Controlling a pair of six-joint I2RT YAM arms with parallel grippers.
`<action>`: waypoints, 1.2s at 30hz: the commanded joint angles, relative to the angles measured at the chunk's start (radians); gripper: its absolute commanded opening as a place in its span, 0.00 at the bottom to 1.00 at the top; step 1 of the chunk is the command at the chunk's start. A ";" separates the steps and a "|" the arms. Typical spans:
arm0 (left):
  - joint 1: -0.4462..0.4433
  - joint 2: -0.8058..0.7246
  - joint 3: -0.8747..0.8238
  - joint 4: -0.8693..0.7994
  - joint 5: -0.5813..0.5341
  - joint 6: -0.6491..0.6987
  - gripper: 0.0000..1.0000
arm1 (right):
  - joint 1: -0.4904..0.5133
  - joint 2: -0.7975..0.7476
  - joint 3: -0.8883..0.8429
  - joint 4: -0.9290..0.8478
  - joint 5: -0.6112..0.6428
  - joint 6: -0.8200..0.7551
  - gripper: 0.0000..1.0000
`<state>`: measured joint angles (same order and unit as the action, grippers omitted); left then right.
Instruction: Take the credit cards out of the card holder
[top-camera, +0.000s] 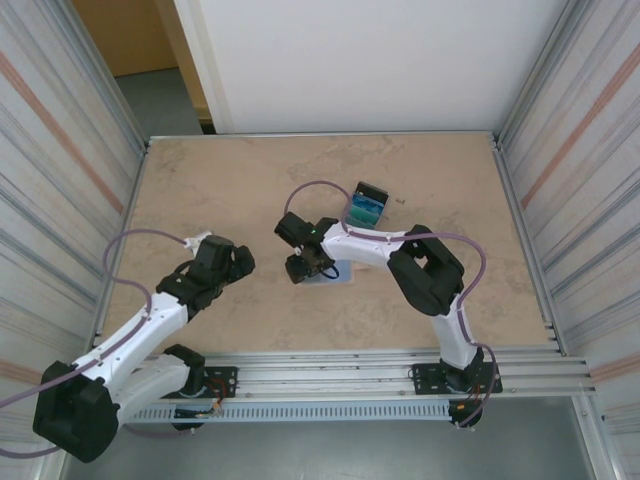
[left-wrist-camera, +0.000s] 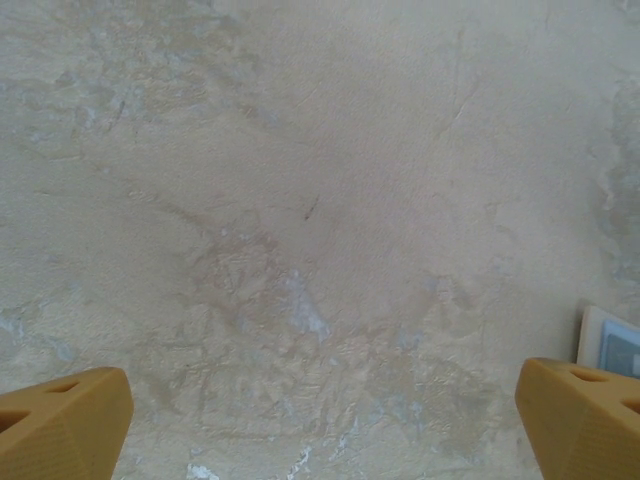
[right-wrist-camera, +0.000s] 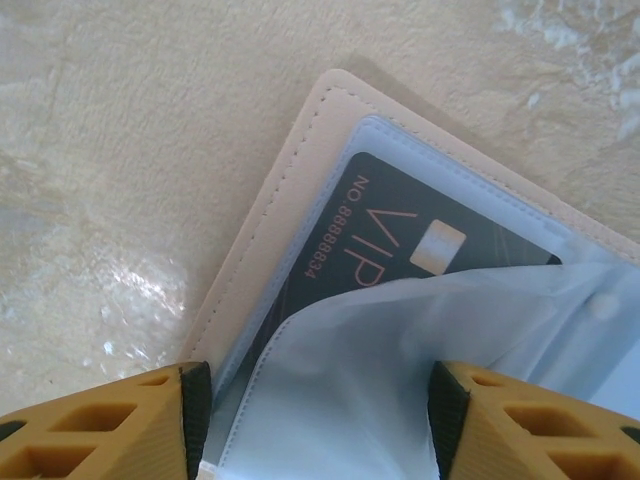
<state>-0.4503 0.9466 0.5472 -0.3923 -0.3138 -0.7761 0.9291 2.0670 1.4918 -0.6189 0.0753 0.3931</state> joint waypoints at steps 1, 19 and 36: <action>0.009 -0.020 0.010 -0.006 -0.003 0.006 0.99 | -0.004 -0.055 -0.016 -0.023 -0.015 -0.021 0.62; 0.010 -0.002 0.037 0.004 0.018 0.030 0.99 | -0.006 -0.080 -0.036 -0.021 -0.018 0.000 0.63; 0.009 0.023 0.045 0.015 0.034 0.036 0.99 | -0.009 -0.008 -0.036 -0.018 -0.017 0.004 0.58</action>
<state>-0.4503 0.9668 0.5655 -0.3912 -0.2810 -0.7563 0.9272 2.0418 1.4677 -0.6247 0.0555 0.3847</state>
